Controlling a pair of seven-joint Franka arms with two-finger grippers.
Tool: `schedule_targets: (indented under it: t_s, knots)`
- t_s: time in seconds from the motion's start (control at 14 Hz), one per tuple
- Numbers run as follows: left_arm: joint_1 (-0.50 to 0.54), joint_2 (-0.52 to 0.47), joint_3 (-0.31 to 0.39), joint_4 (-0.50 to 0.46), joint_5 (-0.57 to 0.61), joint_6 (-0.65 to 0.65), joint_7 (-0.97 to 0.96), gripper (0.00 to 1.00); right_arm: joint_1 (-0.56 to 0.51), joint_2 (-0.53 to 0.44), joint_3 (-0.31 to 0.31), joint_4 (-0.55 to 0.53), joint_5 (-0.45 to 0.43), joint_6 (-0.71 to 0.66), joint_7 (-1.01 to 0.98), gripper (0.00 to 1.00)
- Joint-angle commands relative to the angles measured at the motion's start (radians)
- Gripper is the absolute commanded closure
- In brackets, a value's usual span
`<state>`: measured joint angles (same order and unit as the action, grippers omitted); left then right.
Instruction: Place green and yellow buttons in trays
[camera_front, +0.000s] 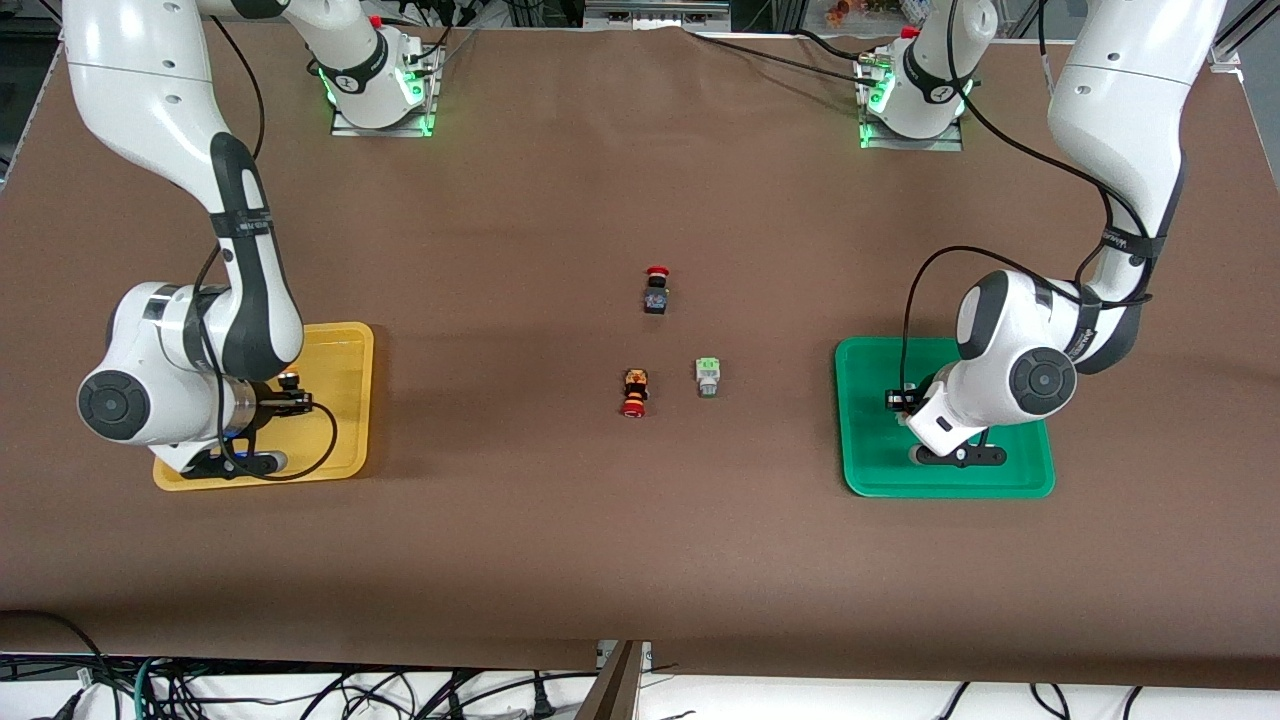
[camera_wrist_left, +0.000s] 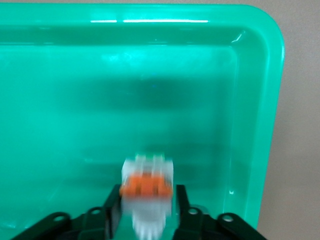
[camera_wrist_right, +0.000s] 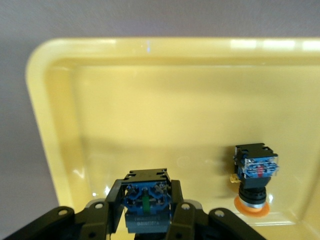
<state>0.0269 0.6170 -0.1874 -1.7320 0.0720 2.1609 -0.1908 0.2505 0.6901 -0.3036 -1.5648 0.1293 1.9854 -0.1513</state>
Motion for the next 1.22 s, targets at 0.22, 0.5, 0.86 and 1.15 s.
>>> schedule_targets:
  t_s: [0.22, 0.5, 0.86, 1.15]
  knots:
    - [0.01, 0.01, -0.013, 0.02, 0.0, -0.009, 0.008, 0.0, -0.013, -0.015, 0.003, -0.046, 0.01, 0.05, -0.014, 0.0]
    - [-0.008, -0.034, -0.021, 0.022, -0.083, -0.033, -0.018, 0.0, -0.013, -0.052, -0.002, 0.084, 0.013, -0.038, -0.016, 0.0]
    - [-0.2, 0.001, -0.021, 0.057, -0.086, 0.022, -0.335, 0.0, -0.02, -0.145, -0.009, 0.207, 0.007, -0.279, -0.016, 0.0]
    - [-0.372, 0.064, -0.021, 0.115, -0.112, 0.074, -0.643, 0.0, -0.02, -0.309, 0.006, 0.204, -0.016, -0.381, 0.007, 0.0]
